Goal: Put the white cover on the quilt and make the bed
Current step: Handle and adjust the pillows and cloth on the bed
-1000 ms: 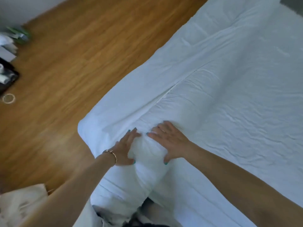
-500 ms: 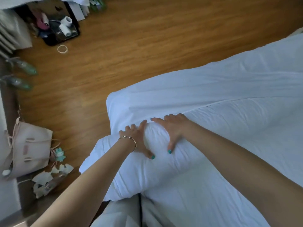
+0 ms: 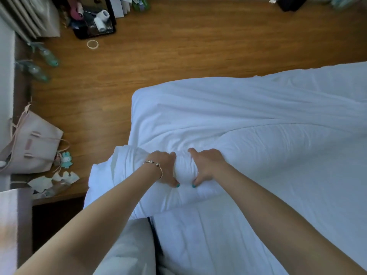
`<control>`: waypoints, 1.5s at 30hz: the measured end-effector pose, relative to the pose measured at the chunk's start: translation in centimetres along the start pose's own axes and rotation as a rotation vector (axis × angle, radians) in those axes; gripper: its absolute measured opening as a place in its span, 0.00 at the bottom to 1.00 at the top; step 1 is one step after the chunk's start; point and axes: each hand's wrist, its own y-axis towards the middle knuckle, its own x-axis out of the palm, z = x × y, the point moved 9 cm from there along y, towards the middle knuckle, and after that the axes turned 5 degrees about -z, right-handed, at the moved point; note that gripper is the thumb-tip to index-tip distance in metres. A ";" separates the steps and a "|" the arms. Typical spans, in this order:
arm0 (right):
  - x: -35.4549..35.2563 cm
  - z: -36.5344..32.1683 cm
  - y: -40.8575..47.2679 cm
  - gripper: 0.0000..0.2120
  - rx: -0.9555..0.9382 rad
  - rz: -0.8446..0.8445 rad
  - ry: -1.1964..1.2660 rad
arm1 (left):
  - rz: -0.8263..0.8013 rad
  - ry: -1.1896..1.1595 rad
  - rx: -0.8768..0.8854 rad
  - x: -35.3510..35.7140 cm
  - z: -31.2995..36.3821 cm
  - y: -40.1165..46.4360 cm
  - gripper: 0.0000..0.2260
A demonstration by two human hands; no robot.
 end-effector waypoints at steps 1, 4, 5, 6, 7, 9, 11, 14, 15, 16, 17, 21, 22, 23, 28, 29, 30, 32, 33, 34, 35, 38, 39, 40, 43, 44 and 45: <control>1.0 0.0 -0.7 0.47 -0.001 -0.019 -0.024 | -0.019 -0.010 0.018 0.7 0.9 -0.6 0.32; 3.4 0.0 -2.5 0.34 -0.030 -0.118 -0.059 | -0.088 -0.023 0.075 2.3 2.9 -1.9 0.27; 4.0 0.1 -2.8 0.33 -0.036 -0.158 -0.042 | -0.119 -0.036 0.091 2.6 3.4 -2.0 0.27; 4.5 0.4 -2.9 0.33 -0.034 -0.194 -0.013 | -0.152 -0.056 0.102 3.0 3.7 -1.9 0.27; 4.9 0.6 -2.7 0.33 -0.028 -0.233 0.024 | -0.186 -0.086 0.108 3.1 3.7 -1.7 0.28; 5.7 0.9 -2.1 0.30 -0.007 -0.310 0.108 | -0.256 -0.163 0.101 3.8 3.1 -0.9 0.27; 6.3 1.2 -0.6 0.30 -0.003 -0.387 0.217 | -0.327 -0.253 0.107 4.6 2.2 0.4 0.25; 6.7 1.7 2.6 0.31 0.001 -0.467 0.465 | -0.449 -0.410 0.159 5.0 0.7 3.0 0.25; 6.5 1.7 3.5 0.31 -0.001 -0.472 0.555 | -0.488 -0.439 0.176 4.7 0.1 4.0 0.25; 6.4 2.0 4.5 0.34 0.008 -0.467 0.640 | -0.527 -0.464 0.198 4.5 -0.4 5.2 0.24; 6.2 2.6 5.3 0.37 0.027 -0.446 0.704 | -0.563 -0.483 0.215 4.3 -0.9 6.5 0.21; 1.7 5.0 6.0 0.37 0.131 0.087 0.470 | -0.699 -0.455 0.282 4.8 -1.3 10.9 0.28; -0.9 4.8 4.4 0.38 0.140 0.365 0.347 | -0.732 -0.444 0.306 5.1 -1.1 11.6 0.31; -2.3 3.9 2.4 0.39 0.144 0.543 0.264 | -0.758 -0.445 0.328 5.6 -0.9 11.8 0.32; 4.4 0.2 2.1 0.59 0.012 0.123 0.175 | -0.847 -0.461 0.338 6.2 -0.8 12.0 0.36; 5.2 0.6 2.5 0.58 0.019 0.126 0.183 | -0.823 -0.416 0.327 5.2 -0.7 11.7 0.37; 5.4 1.0 2.9 0.55 0.031 0.170 0.202 | -0.749 -0.336 0.302 3.9 -0.8 11.4 0.39; 4.5 1.7 3.5 0.50 0.041 0.294 0.254 | -0.380 -0.093 0.191 -0.1 -1.2 10.6 0.43; 4.1 1.7 3.7 0.47 0.040 0.291 0.260 | -0.115 0.053 0.150 -2.5 -1.0 8.8 0.44; 3.9 1.7 3.7 0.44 0.052 0.287 0.247 | 0.119 0.166 0.123 -4.2 -0.4 6.0 0.43; 3.7 1.7 3.6 0.41 0.068 0.300 0.235 | 0.251 0.216 0.079 -4.1 -0.1 3.2 0.43; 3.4 1.6 3.1 0.37 0.071 0.341 0.224 | 0.212 0.131 -0.087 0.2 -1.7 -2.2 0.58; 3.5 1.7 2.8 0.37 0.069 0.357 0.243 | 0.228 0.151 -0.090 1.1 -2.3 -2.0 0.62; 3.5 1.9 2.5 0.37 0.073 0.369 0.265 | 0.248 0.177 -0.066 1.4 -3.0 -1.0 0.64; 3.8 2.2 1.3 0.35 0.133 0.402 0.305 | 0.234 0.206 0.135 0.3 -2.6 2.8 0.58; 4.0 2.2 0.5 0.35 0.147 0.433 0.319 | 0.222 0.233 0.218 0.0 -1.7 3.8 0.54; 4.3 2.1 -0.3 0.36 0.148 0.472 0.335 | 0.197 0.265 0.308 -0.2 -0.3 4.8 0.49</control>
